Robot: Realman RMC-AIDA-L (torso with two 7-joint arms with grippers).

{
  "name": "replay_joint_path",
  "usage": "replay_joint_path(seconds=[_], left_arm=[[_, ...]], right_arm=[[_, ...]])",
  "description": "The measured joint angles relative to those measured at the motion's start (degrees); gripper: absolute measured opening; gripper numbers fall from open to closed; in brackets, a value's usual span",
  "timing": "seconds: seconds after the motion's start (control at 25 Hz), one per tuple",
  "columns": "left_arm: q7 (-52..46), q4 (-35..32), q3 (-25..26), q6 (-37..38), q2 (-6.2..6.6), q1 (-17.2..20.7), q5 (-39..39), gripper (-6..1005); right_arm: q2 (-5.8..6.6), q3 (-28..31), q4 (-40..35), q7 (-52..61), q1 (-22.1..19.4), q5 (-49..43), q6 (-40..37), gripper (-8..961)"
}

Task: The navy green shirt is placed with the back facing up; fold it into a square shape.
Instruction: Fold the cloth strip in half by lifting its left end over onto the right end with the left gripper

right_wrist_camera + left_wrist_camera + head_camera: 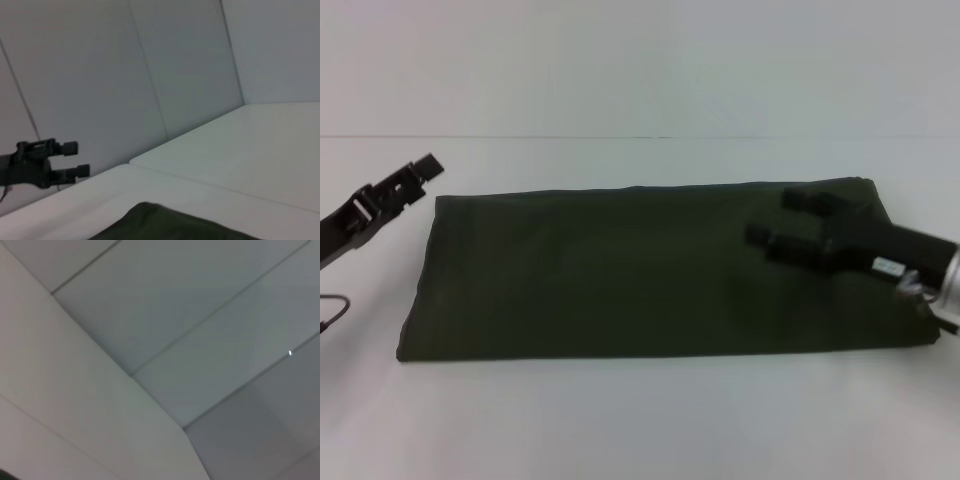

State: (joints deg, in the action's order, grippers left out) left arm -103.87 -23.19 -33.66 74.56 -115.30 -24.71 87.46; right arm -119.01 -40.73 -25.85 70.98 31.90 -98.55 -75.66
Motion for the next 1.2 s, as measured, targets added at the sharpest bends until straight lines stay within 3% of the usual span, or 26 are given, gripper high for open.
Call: replay_joint_path(seconds=[0.2, 0.44, 0.76, 1.2], left_arm=[[-8.72, -4.47, 0.07, 3.62, 1.15, 1.0, 9.68, 717], [-23.02, -6.05, 0.67, 1.77, 3.07, 0.13, 20.89, 717], [-26.41, -5.66, 0.84, -6.68, 3.16, -1.49, 24.54, 716], [-25.92, -5.69, 0.09, -11.95, 2.91, -4.01, 31.23, 715]], right_arm=[[-0.76, -7.85, 0.25, -5.02, 0.69, -1.13, 0.38, 933], [-1.1, -13.68, 0.47, -8.64, 1.28, -1.1, 2.11, 932], [-1.19, -16.27, 0.59, -10.17, 1.68, -0.77, 4.8, 931], [-1.32, -16.36, 0.63, -10.96, 2.0, -0.62, 6.08, 930]])
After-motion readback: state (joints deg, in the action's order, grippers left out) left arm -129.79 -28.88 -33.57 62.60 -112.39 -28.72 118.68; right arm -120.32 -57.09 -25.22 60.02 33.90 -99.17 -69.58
